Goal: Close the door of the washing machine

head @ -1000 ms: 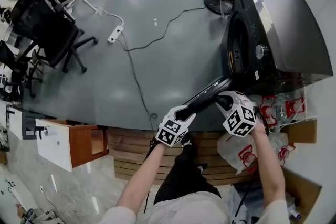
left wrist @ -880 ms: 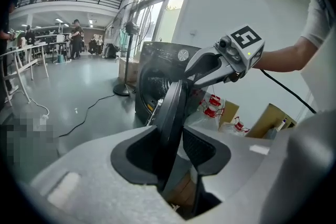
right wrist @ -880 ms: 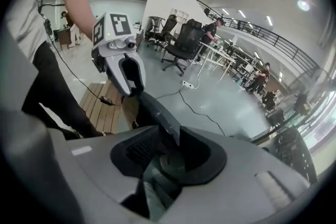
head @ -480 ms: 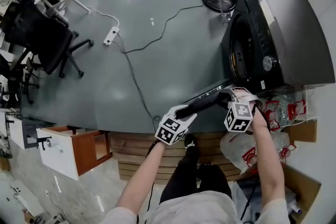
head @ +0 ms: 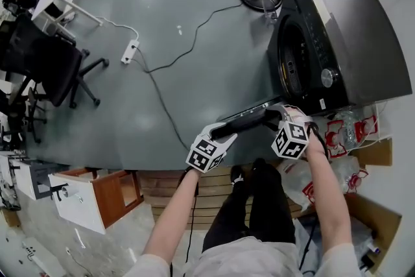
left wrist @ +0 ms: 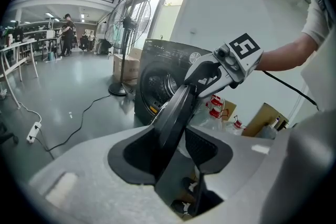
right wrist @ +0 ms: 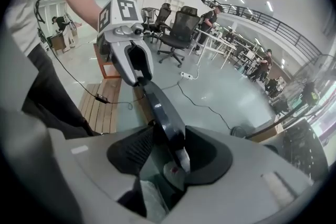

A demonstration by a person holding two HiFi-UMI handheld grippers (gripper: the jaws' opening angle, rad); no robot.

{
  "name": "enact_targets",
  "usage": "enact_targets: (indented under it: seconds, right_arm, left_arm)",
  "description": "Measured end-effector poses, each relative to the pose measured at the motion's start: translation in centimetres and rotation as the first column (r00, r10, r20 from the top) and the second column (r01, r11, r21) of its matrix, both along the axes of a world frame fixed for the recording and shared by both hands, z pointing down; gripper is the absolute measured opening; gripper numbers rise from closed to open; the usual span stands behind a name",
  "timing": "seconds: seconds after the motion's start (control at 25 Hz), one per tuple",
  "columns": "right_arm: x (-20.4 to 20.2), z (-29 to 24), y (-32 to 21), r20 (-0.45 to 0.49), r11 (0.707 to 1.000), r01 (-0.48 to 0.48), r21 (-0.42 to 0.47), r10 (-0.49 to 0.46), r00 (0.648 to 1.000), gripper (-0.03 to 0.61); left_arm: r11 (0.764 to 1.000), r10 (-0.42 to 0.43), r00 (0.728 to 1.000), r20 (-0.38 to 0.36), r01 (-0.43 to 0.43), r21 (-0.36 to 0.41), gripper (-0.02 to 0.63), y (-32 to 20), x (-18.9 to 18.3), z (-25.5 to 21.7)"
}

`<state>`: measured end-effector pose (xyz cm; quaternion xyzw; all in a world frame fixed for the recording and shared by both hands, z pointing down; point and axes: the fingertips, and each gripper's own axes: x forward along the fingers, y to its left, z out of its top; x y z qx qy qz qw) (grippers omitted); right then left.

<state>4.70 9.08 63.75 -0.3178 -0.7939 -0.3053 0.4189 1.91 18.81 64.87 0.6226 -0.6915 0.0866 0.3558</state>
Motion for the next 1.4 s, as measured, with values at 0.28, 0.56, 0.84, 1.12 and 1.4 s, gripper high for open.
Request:
enact_targets:
  seconds: [0.28,0.56,0.84,1.12,1.4]
  right_arm:
    - [-2.9,0.0,-0.6,-0.006,0.997,-0.073,-0.033,0.073,0.997,0.181]
    - [-6.4,0.0,-2.1,-0.005,0.985,-0.172,-0.028,0.171,0.985,0.181]
    - [-9.0,0.2,-3.4,-0.016,0.958,-0.281,-0.056,0.28,0.96,0.179]
    - [-10.9,0.3,-5.3,-0.019,0.909,-0.414,-0.051,0.414,0.91,0.179]
    - [-12.4,0.5,-6.9,-0.041,0.862,-0.506,-0.033,0.504,0.862,0.179]
  left_arm:
    - [0.999,0.05,0.999,0.011,-0.05,-0.004,0.2,-1.2,-4.3,0.1]
    - [0.992,0.12,0.993,0.014,-0.119,-0.038,0.221,-3.5,-9.1,0.2]
    - [0.97,0.24,0.971,0.007,-0.24,-0.044,0.23,-5.8,-13.1,0.5]
    - [0.923,0.371,0.928,-0.035,-0.372,-0.099,0.233,-8.8,-16.0,0.6]
    - [0.888,0.422,0.901,-0.101,-0.433,-0.154,0.251,-11.2,-17.9,0.7]
